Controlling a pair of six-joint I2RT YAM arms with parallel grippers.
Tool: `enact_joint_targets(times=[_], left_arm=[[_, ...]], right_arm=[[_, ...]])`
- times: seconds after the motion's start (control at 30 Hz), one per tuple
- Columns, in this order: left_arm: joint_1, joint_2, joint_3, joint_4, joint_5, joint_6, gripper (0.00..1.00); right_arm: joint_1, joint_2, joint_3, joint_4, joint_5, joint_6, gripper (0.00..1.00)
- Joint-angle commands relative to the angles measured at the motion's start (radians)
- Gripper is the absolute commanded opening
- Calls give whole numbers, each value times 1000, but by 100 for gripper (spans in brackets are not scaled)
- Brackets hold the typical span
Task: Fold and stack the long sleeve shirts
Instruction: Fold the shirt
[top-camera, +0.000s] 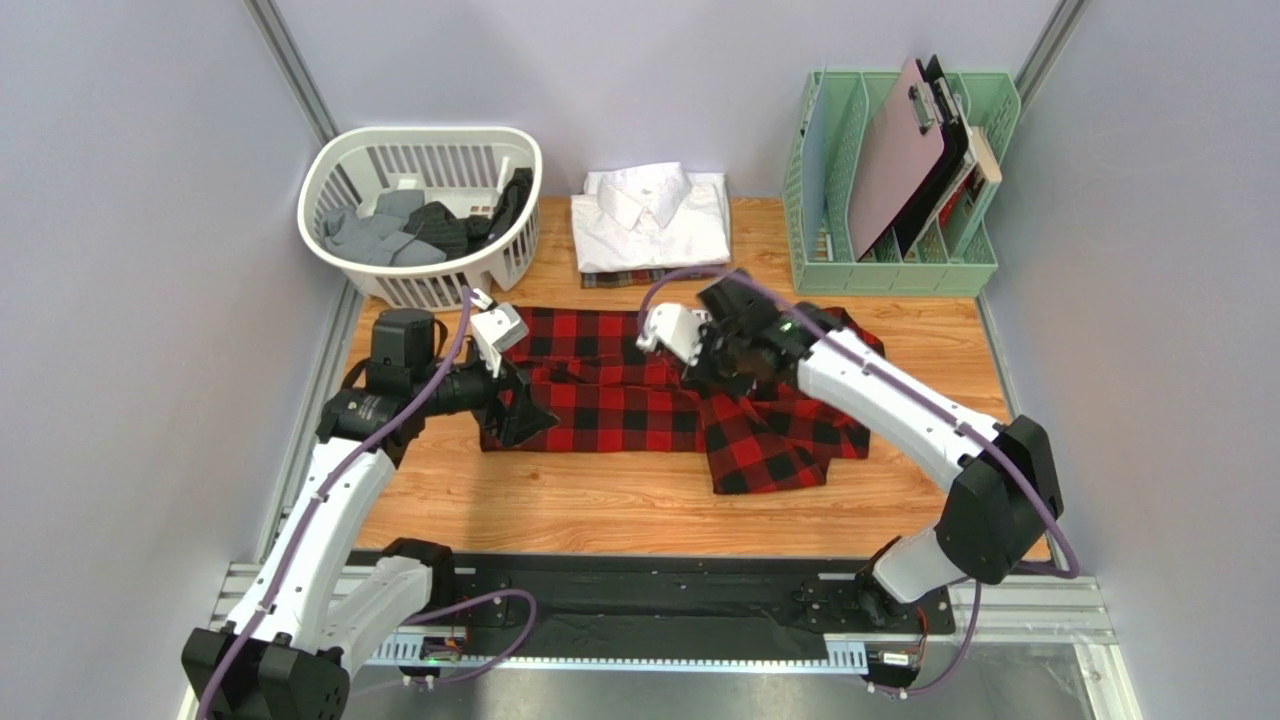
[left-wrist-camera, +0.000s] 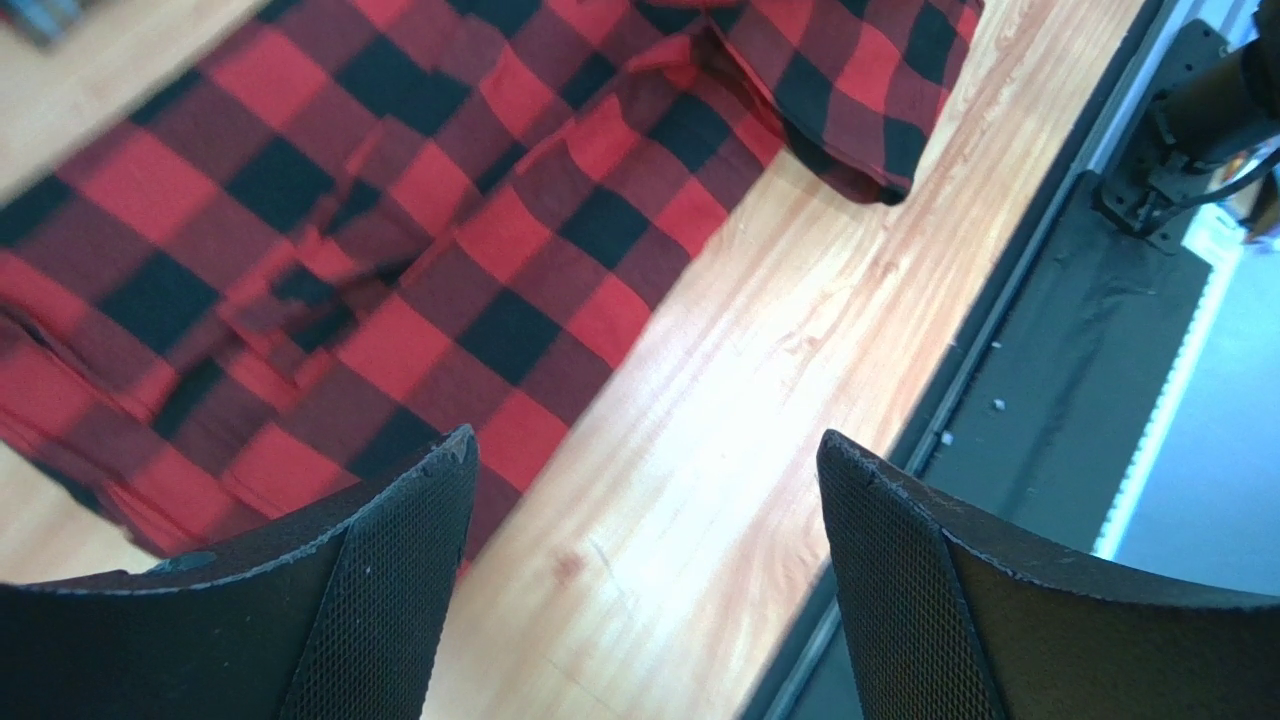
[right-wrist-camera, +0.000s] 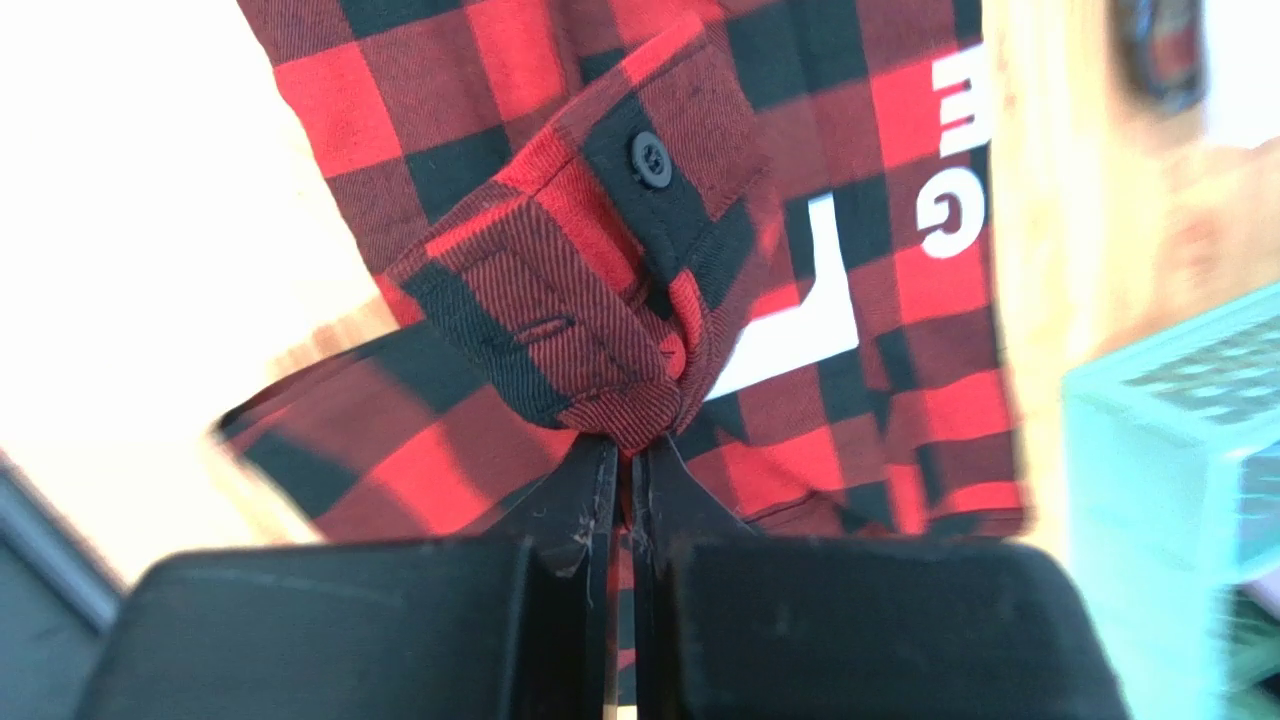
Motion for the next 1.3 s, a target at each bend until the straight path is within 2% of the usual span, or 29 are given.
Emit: enact_joint_targets(times=[0.0, 0.03, 0.07, 0.17, 0.23, 0.43, 0.77, 0.87, 0.97, 1.0, 1.07, 1.1, 1.2, 1.27], left_arm=[[-39, -29, -46, 186, 33, 90, 88], [-84, -29, -60, 229, 14, 87, 90], [-111, -20, -62, 310, -29, 73, 91], [-223, 32, -46, 413, -98, 97, 96], [-285, 61, -23, 444, -118, 127, 99], [-436, 161, 24, 527, -138, 257, 99], [-577, 297, 84, 623, -202, 256, 99], [-605, 334, 122, 610, -193, 257, 96], [-632, 357, 147, 588, -176, 254, 75], [-637, 362, 171, 573, -169, 248, 56], [-638, 380, 234, 522, -173, 221, 29], [-637, 389, 265, 495, -184, 188, 0], [-625, 420, 384, 397, -230, 158, 0], [-602, 454, 470, 376, -251, 124, 0]], right_arm=[[-191, 11, 108, -181, -425, 25, 0], [-215, 23, 121, -195, -501, 27, 0], [-244, 26, 130, -221, -531, 25, 0], [-270, 28, 159, -270, -634, 17, 0], [-273, 6, 150, -283, -683, 5, 0], [-273, -57, 127, -326, -784, -10, 0], [-272, -112, 124, -355, -883, 28, 0], [-272, -127, 118, -349, -899, 40, 0], [-270, -141, 119, -347, -901, 43, 1], [-269, -144, 128, -347, -899, 43, 1], [-272, -150, 142, -346, -880, 45, 1], [-273, -153, 154, -347, -869, 50, 1], [-316, -159, 202, -314, -832, 127, 10], [-389, -161, 237, -288, -833, 157, 28]])
